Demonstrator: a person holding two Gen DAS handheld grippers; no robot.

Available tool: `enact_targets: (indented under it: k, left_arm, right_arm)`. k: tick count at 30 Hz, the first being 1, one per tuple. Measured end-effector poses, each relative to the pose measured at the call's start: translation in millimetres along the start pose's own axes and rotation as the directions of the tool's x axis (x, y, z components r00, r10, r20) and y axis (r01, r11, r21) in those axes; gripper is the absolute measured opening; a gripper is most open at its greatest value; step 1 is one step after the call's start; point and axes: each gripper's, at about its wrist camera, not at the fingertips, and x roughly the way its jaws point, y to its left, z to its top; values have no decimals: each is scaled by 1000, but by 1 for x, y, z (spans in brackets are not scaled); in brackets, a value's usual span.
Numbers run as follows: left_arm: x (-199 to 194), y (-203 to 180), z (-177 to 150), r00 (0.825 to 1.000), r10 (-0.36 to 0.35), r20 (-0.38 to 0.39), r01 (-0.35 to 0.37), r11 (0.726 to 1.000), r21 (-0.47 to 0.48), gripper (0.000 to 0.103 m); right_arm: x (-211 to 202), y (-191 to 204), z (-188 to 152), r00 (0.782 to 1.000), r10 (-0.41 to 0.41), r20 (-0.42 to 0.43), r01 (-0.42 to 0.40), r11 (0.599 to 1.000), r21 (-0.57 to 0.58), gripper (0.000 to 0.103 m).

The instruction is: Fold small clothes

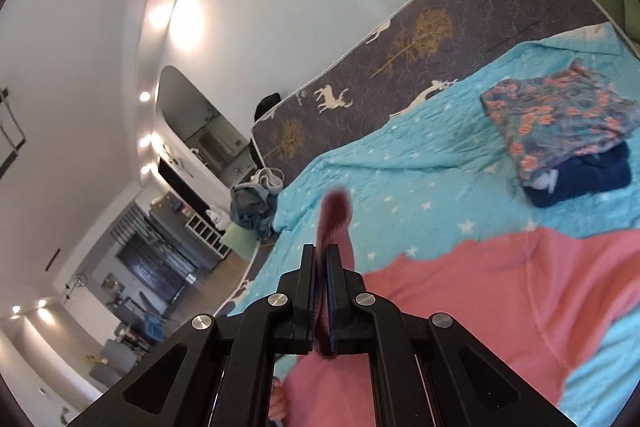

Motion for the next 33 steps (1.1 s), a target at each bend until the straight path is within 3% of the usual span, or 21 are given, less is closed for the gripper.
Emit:
enact_targets:
  k: [1,4,9,11,13,19,23,25,27,28,31,33]
  left_arm:
    - [-4,2,-2,1000,15,13,-15,1000,-3,56]
    - [-8,10,-8,999,-39,-33,38,999,-39,57]
    - [-12,8,-14,994,-87,-69,85,996,-29,62]
    - [-10,5,-15,993,-88,-77,87,996,-17,64]
    - [-6,5,-17,991,-96,-94,94,995,-23,64]
    - [4,5,-21,987,-101,-127,97,995,-38,64]
    - [4,6,-20,985,-112,-129,107,993,-44,64]
    - [4,6,-20,984,-125,-128,119,992,-51,64]
    - [4,4,-20,977,-163,-136,157,986,-57,64]
    - [5,2,-20,974,-179,-140,173,983,-56,64]
    - [10,-10,-19,955,-247,-166,244,969,-35,69]
    - [17,-17,-17,958,-235,-165,235,972,-24,70]
  right_arm:
    - [-2,-3,-4,1000,-12,3,12,1000,1,4]
    - [-5,-28,-27,995,-91,-50,93,995,33,4]
    - [23,-93,-66,942,-189,-276,239,958,160,12]
    - [28,-112,-85,928,-148,-342,235,944,230,37]
    - [27,-124,-99,927,-105,-359,221,928,301,50]
    - [44,-141,-111,916,-40,-399,197,912,360,58]
    - [83,-139,-98,906,-8,-423,151,940,306,67]
    - [98,-140,-95,907,-16,-420,163,935,315,65]
    - [115,-131,-90,906,-6,-422,144,944,296,7]
    - [122,-125,-86,901,27,-433,116,947,299,3]
    - [126,-92,-54,940,88,-330,8,960,279,3]
    - [123,-63,-29,952,137,-272,-73,970,233,3]
